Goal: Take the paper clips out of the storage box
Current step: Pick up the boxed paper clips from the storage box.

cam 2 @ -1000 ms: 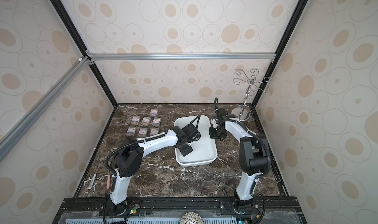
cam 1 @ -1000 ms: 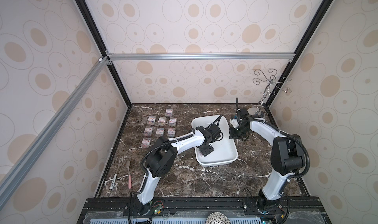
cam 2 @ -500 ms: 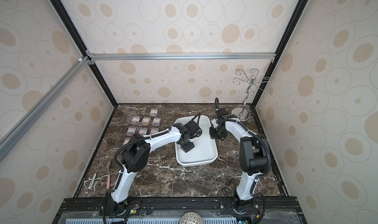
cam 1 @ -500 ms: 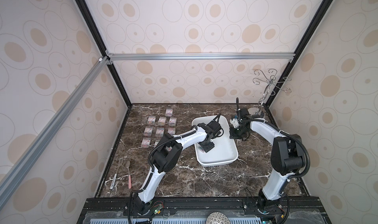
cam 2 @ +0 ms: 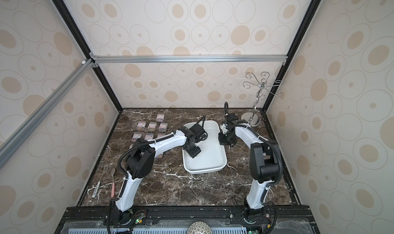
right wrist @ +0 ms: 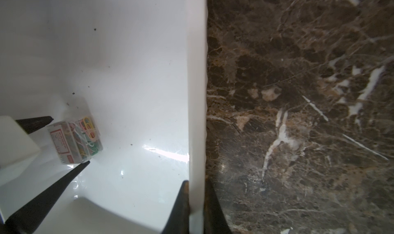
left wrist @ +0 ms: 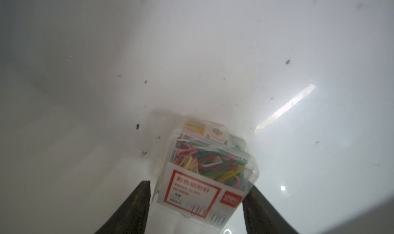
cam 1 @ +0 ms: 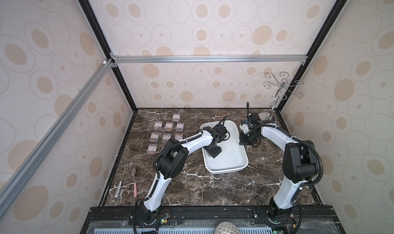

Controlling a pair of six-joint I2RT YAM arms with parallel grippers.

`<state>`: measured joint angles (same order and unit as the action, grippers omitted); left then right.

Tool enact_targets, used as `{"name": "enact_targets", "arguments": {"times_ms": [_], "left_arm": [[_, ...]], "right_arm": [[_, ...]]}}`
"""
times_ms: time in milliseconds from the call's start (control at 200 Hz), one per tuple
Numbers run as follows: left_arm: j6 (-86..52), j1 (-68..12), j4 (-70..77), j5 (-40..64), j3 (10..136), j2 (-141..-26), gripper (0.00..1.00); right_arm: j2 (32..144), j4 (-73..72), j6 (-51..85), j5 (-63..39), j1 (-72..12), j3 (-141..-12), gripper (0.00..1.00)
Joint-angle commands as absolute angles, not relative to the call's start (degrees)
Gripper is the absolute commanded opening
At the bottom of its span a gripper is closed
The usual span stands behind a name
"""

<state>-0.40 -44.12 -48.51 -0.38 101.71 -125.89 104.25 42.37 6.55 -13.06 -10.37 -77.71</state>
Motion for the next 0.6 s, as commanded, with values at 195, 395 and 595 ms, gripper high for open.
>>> {"name": "enact_targets", "arguments": {"times_ms": [195,395,595], "left_arm": [[0.8,-43.2,-50.1,1.9,103.5,-127.2,0.66],[1.2,-43.2,-48.7,2.3,103.0,-127.3,0.66],[2.5,-43.2,-47.7,1.9,103.2,-127.4,0.66]], "right_arm": [[103.4,43.3,5.7,-12.7,-9.8,-76.3,0.12],[103.7,43.5,5.7,-12.8,-9.8,-76.5,0.12],[104.2,43.3,5.6,-12.8,-9.5,-76.6,0.12]]}}
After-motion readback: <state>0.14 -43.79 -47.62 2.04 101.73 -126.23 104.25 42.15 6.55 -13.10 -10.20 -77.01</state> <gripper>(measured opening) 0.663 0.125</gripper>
